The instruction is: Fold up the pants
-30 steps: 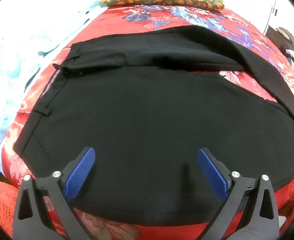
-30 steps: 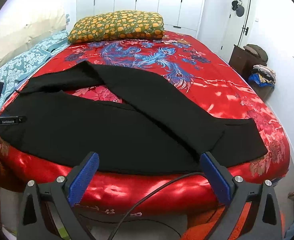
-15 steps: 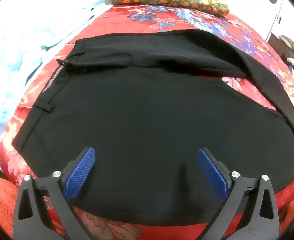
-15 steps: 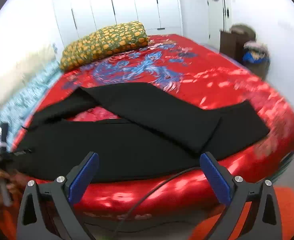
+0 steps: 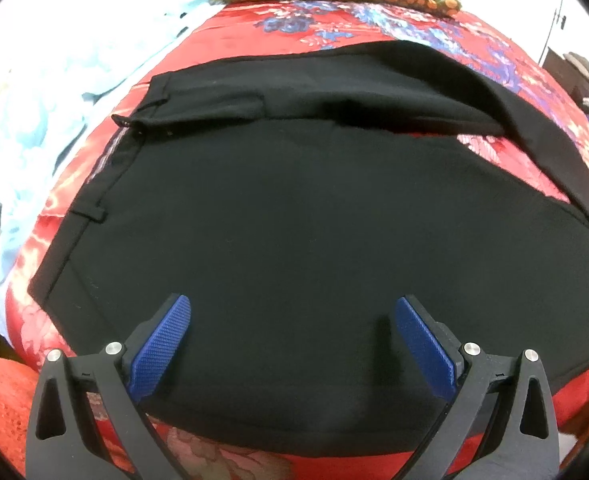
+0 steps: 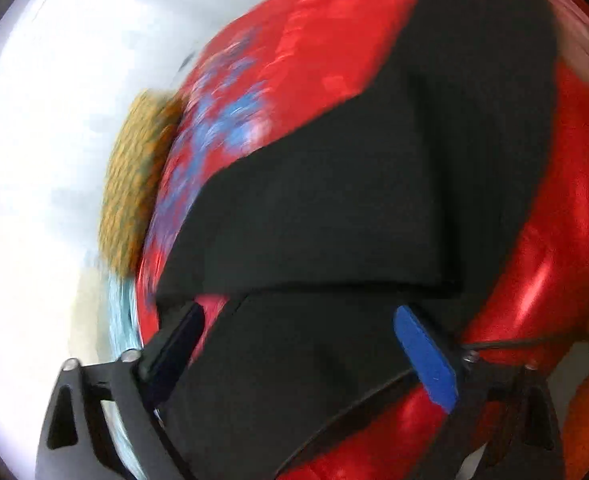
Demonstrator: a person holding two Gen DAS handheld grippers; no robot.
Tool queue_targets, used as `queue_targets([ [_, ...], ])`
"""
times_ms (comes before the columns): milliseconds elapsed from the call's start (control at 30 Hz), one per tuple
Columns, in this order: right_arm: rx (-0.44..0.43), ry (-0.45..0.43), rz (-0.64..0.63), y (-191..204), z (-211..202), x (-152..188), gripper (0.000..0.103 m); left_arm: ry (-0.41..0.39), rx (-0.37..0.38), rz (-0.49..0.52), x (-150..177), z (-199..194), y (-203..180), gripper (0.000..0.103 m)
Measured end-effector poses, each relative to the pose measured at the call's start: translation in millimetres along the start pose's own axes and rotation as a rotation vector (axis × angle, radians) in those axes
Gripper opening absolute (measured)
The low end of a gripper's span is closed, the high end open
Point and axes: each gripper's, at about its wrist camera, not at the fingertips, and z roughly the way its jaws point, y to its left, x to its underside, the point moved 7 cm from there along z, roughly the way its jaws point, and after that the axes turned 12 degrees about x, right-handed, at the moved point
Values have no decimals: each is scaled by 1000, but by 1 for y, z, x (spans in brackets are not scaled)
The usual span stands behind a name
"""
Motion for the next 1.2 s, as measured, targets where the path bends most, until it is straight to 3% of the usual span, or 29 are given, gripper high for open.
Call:
queue_targets([
  [67, -1, -42, 57, -3, -2, -7, 82, 13, -5, 5, 2, 3, 1, 102],
  [100, 4, -54, 56, -1, -1, -11, 61, 24, -6, 8, 3, 5, 0, 102],
  [133, 9, -56, 61, 0, 1, -16, 47, 33, -7, 14, 4, 6, -1, 102],
  [167, 19, -56, 72, -2, 2, -19, 21, 44, -7, 22, 5, 7, -3, 102],
  [200, 38, -65, 95, -5, 2, -24, 11, 59, -2, 35, 5, 8, -7, 102],
  [300, 36, -87, 28, 2, -3, -34, 7, 82, 48, 69, -10, 6, -23, 102],
  [367, 14, -120, -97, 23, -18, -40, 6, 75, 106, 69, -30, 5, -32, 102],
  [467, -5, -179, -273, 52, -41, -47, 6, 105, 225, 42, -80, 19, -48, 102],
  [600, -23, -235, -378, 75, -60, -55, 6, 149, 378, -63, -168, 66, -67, 102],
  [700, -46, -256, -395, 77, -72, -60, 6, 159, 369, -130, -209, 101, -75, 102],
  [800, -70, -262, -418, 83, -82, -62, 6, 185, 422, -253, -240, 134, -78, 102],
  [933, -101, -278, -479, 90, -104, -58, 6, 186, 445, -357, -253, 154, -72, 101],
  [967, -108, -286, -496, 92, -110, -58, 6, 182, 448, -370, -256, 156, -71, 98],
  [1033, -127, -300, -532, 96, -125, -57, 6, 189, 463, -393, -258, 161, -66, 72],
  [1100, -143, -307, -551, 97, -137, -59, 6, 226, 487, -422, -251, 167, -63, 20],
  [1133, -146, -307, -554, 98, -140, -60, 6, 236, 495, -437, -249, 169, -61, 10],
  [1200, -149, -304, -554, 97, -144, -65, 6, 199, 522, -477, -244, 158, -56, 7],
])
